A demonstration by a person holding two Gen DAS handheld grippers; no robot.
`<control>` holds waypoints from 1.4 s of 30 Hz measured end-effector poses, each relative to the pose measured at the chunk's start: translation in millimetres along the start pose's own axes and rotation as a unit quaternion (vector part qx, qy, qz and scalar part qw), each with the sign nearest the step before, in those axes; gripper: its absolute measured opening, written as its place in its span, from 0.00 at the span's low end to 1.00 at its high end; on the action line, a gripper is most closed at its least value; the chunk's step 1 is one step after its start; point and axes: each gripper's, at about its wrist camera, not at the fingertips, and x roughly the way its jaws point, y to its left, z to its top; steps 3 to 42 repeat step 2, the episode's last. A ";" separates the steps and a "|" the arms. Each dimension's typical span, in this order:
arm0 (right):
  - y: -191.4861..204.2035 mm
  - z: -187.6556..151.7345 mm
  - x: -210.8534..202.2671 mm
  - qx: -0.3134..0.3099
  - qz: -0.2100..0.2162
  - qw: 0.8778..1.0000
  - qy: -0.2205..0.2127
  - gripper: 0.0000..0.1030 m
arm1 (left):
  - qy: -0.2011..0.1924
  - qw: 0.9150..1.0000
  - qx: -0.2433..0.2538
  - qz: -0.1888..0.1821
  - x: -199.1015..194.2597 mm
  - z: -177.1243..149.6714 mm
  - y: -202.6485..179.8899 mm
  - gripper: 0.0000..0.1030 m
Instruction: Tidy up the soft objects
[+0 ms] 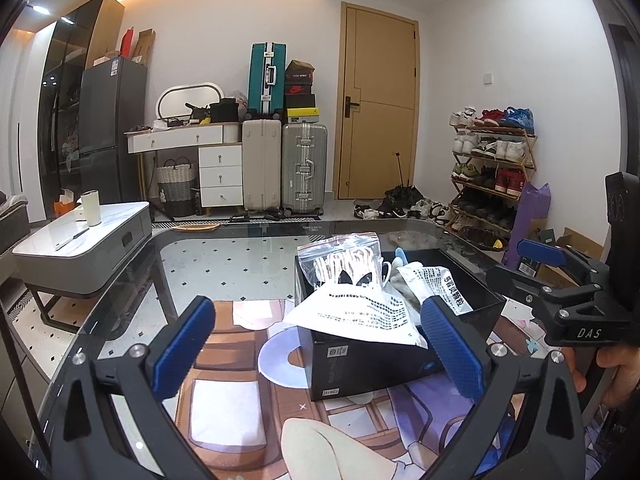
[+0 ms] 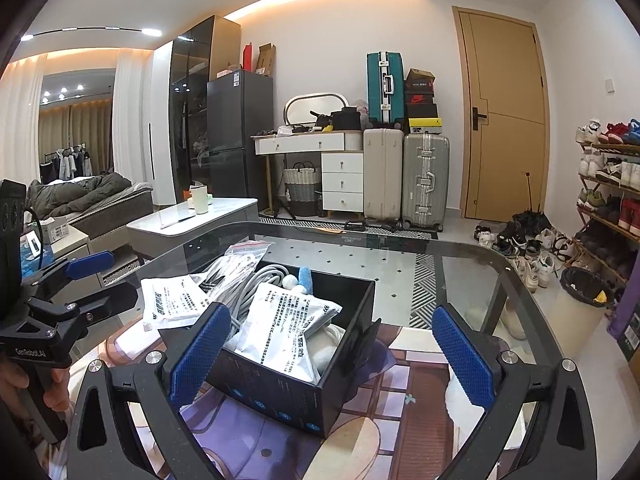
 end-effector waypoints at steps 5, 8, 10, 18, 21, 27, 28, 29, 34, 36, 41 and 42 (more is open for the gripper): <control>0.0 0.1 0.0 0.000 0.000 1.000 0.000 0.99 | -0.003 1.000 0.004 -0.003 -1.7 0.0 -2.0 1.00; 0.0 0.1 0.0 0.000 0.000 1.000 0.000 0.99 | -0.003 1.000 0.004 -0.003 -1.7 0.0 -2.0 1.00; 0.0 0.1 0.0 0.000 0.000 1.000 0.000 0.99 | -0.003 1.000 0.004 -0.003 -1.7 0.0 -2.0 1.00; 0.0 0.1 0.0 0.000 0.000 1.000 0.000 0.99 | -0.003 1.000 0.004 -0.003 -1.7 0.0 -2.0 1.00; 0.0 0.1 0.0 0.000 0.000 1.000 0.000 0.99 | -0.003 1.000 0.004 -0.003 -1.7 0.0 -2.0 1.00; 0.0 0.1 0.0 0.000 0.000 1.000 0.000 0.99 | -0.003 1.000 0.004 -0.003 -1.7 0.0 -2.0 1.00; 0.0 0.1 0.0 0.000 0.000 1.000 0.000 0.99 | -0.003 1.000 0.004 -0.003 -1.7 0.0 -2.0 1.00; 0.0 0.1 0.0 0.000 0.000 1.000 0.000 0.99 | -0.003 1.000 0.004 -0.003 -1.7 0.0 -2.0 1.00; 0.0 0.1 0.0 0.000 0.000 1.000 0.000 0.99 | -0.003 1.000 0.004 -0.003 -1.7 0.0 -2.0 1.00; 0.0 0.1 0.0 0.000 0.000 1.000 0.000 0.99 | -0.003 1.000 0.004 -0.003 -1.7 0.0 -2.0 1.00; 0.0 0.1 0.0 0.000 0.000 1.000 0.000 0.99 | -0.003 1.000 0.004 -0.003 -1.7 0.0 -2.0 1.00; 0.0 0.1 0.0 0.000 0.000 1.000 0.000 0.99 | -0.003 1.000 0.004 -0.003 -1.7 0.0 -2.0 1.00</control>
